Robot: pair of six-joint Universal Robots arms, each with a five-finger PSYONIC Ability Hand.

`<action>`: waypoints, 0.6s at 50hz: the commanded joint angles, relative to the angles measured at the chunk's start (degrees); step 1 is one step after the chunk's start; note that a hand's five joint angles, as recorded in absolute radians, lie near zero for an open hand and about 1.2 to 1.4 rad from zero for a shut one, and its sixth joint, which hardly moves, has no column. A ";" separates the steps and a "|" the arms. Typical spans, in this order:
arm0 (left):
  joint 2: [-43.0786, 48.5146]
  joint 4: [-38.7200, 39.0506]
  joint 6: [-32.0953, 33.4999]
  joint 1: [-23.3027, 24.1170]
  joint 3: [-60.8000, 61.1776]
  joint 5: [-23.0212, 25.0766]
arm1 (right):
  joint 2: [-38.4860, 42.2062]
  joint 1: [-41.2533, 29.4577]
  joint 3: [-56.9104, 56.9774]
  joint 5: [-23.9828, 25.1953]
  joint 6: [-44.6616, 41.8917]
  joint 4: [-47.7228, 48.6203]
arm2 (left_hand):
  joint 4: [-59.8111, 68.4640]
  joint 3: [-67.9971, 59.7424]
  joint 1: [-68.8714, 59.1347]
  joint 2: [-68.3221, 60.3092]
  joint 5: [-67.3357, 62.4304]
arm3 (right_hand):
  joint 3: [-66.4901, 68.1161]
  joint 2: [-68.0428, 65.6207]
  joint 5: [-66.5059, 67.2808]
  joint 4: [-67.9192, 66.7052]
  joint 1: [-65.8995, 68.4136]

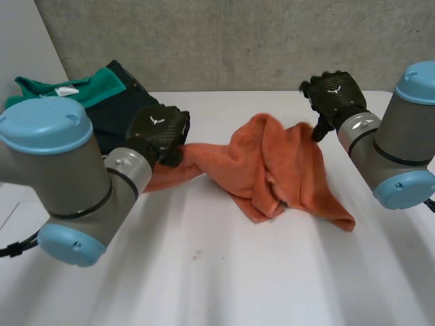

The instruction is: Fold the laundry.

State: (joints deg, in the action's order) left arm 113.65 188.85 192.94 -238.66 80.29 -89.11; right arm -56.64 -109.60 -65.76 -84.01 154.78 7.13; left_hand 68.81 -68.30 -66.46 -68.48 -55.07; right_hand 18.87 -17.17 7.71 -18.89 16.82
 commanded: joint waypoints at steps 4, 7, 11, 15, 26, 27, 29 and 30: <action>-4.40 0.02 -0.02 -0.41 -4.88 0.16 | -8.67 0.27 -1.39 -0.01 -0.62 -11.40 | 11.19 -11.70 -13.54 -11.52 -14.93 | -8.87 7.17 -7.71 8.89 -6.82; -5.54 0.11 0.16 -0.41 -6.45 0.34 | -7.35 0.44 -0.69 0.25 -0.71 -16.17 | 11.19 -11.70 -13.54 -11.52 -14.93 | -8.87 7.17 -7.71 8.89 -6.82; -5.54 0.03 0.16 -0.32 -8.75 0.34 | -2.61 0.88 0.28 1.30 -0.01 -19.70 | 11.19 -11.70 -13.54 -11.52 -14.93 | -8.87 7.17 -7.71 8.89 -6.82; -5.54 0.02 0.16 -0.23 -9.98 0.34 | 3.01 0.80 2.65 2.27 2.71 -18.64 | 11.19 -11.70 -13.54 -11.52 -14.93 | -8.87 7.17 -7.71 8.89 -6.82; -5.54 0.02 0.16 -0.49 -11.74 -0.01 | 15.67 -1.40 8.80 5.09 8.43 -14.78 | 11.19 -11.70 -13.54 -11.52 -14.93 | -6.81 5.12 -5.66 6.84 -4.77; -5.54 0.02 0.16 -0.49 -11.82 -0.01 | 15.94 -1.66 8.89 5.00 8.70 -13.91 | 11.19 -11.70 -13.54 -11.52 -14.93 | 1.23 -2.93 2.39 -1.20 3.27; -5.54 0.02 0.16 -0.49 -11.83 -0.01 | 16.03 -1.67 9.07 3.77 8.87 -11.36 | 11.19 -11.70 -13.54 -11.52 -14.93 | 37.02 -38.72 38.17 -36.99 39.06; -5.54 0.02 0.16 -0.49 -11.83 -0.10 | 15.94 -1.67 9.07 2.98 8.87 -10.65 | 11.19 -11.70 -13.54 -11.52 -14.93 | 49.96 -51.66 51.12 -49.93 52.00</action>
State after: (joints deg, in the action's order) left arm 108.09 188.88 193.10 -238.96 68.82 -89.02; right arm -42.36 -110.38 -57.54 -78.93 163.29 -8.77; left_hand 68.82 -68.30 -66.46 -68.48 -55.07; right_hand 25.71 -25.79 16.34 -25.78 26.09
